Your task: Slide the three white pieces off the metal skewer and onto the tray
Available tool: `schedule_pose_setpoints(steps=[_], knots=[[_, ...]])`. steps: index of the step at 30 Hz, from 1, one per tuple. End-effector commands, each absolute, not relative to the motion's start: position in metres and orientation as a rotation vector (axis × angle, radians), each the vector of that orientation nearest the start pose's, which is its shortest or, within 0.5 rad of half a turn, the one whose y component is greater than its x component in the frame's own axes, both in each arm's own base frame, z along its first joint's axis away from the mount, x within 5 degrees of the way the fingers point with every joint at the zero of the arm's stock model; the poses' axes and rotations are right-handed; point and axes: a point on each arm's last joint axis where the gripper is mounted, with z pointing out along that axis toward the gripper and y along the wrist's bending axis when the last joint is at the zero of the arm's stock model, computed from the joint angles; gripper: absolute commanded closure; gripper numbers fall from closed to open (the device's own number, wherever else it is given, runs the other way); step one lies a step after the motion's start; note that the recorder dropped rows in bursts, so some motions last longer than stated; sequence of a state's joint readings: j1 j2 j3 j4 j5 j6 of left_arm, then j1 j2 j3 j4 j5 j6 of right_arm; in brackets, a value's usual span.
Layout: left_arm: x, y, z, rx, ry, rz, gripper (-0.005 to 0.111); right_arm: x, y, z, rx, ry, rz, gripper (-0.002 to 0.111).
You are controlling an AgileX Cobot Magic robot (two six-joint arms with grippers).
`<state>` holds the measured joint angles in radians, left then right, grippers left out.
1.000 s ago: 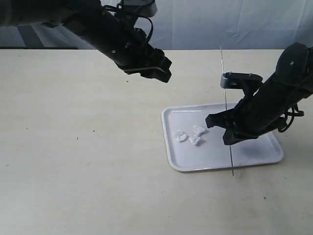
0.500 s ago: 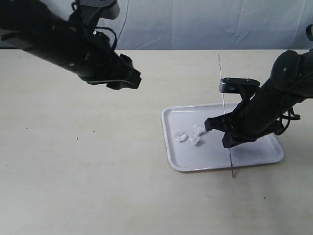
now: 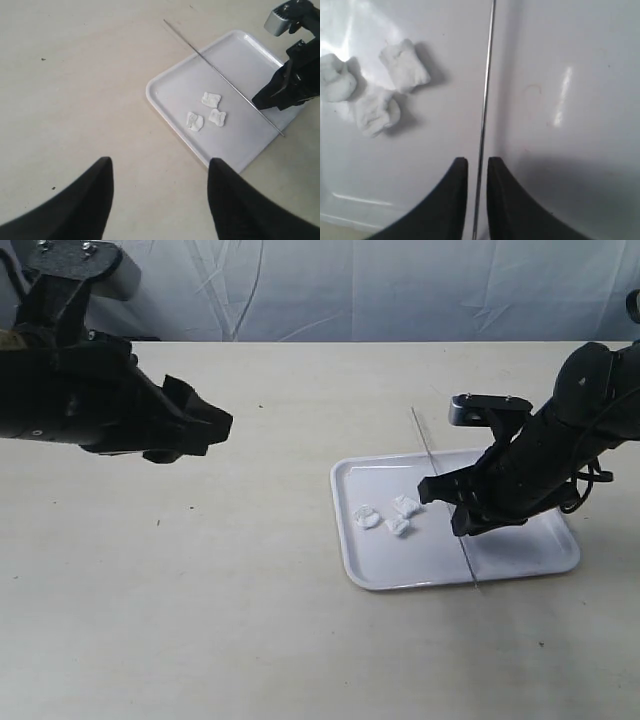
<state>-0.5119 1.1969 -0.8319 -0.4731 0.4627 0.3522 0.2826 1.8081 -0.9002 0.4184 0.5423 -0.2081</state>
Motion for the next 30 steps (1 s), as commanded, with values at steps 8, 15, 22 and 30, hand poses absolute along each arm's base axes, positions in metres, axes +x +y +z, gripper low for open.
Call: schedule_pose_setpoints(steps=[8,15,22,30], knots=[[0.158,-0.103,0.313,0.487,2.005,-0.541,0.053,0.293,0.104,0.189,-0.304,2.781,0.39,0.079],[0.118,-0.08,0.254,0.328,2.115,-0.608,0.058,0.265,0.1,0.245,-0.378,2.721,0.438,0.073],[0.097,-0.063,0.226,0.134,2.034,-0.688,0.064,0.212,0.09,0.311,-0.424,2.572,0.522,0.104],[0.082,-0.053,0.225,0.148,1.924,-0.694,0.088,0.134,0.072,0.34,-0.439,2.374,0.585,0.109]])
